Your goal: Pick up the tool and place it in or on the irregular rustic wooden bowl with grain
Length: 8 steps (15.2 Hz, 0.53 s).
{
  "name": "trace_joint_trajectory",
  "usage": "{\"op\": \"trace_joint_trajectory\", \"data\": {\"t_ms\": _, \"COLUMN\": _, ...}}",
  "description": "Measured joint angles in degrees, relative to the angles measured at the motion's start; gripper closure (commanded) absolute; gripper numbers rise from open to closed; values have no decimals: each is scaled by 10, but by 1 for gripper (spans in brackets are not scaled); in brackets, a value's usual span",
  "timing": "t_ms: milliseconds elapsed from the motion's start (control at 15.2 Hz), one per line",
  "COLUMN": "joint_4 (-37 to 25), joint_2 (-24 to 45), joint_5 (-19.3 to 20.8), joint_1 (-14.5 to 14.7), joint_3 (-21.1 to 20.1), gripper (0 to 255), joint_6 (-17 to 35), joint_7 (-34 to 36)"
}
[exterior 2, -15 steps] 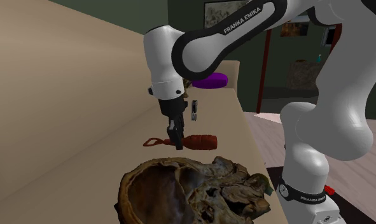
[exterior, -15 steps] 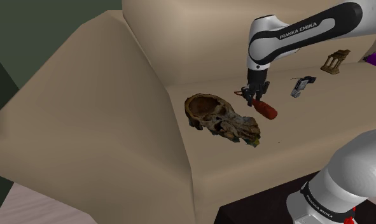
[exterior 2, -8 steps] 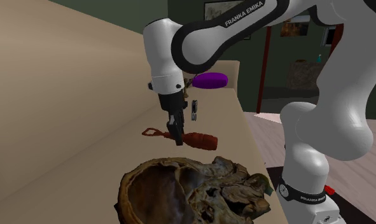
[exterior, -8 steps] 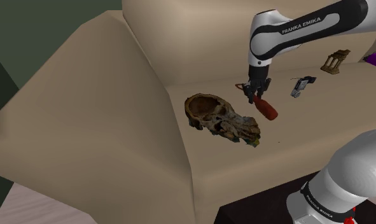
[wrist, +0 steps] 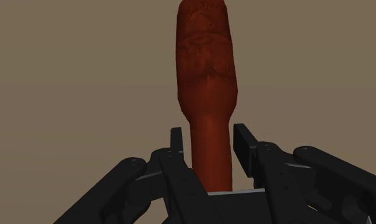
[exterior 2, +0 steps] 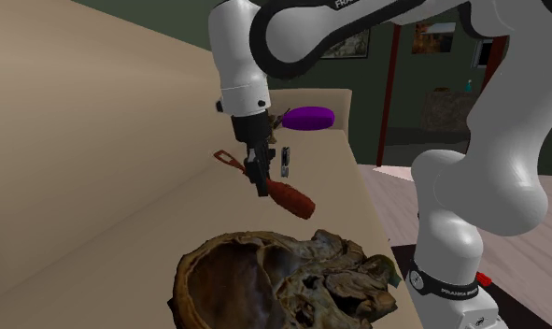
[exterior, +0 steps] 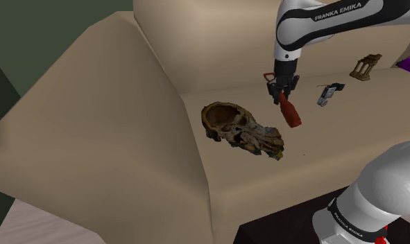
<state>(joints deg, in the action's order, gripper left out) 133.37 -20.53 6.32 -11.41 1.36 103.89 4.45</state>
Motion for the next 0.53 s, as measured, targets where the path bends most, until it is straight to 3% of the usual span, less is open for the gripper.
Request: {"op": "trace_joint_trajectory", "data": {"t_ms": 528, "joint_4": -55, "joint_2": -9, "joint_5": -2, "joint_1": 1, "joint_3": -2, "gripper": 255, "joint_6": -64, "joint_7": -5}}
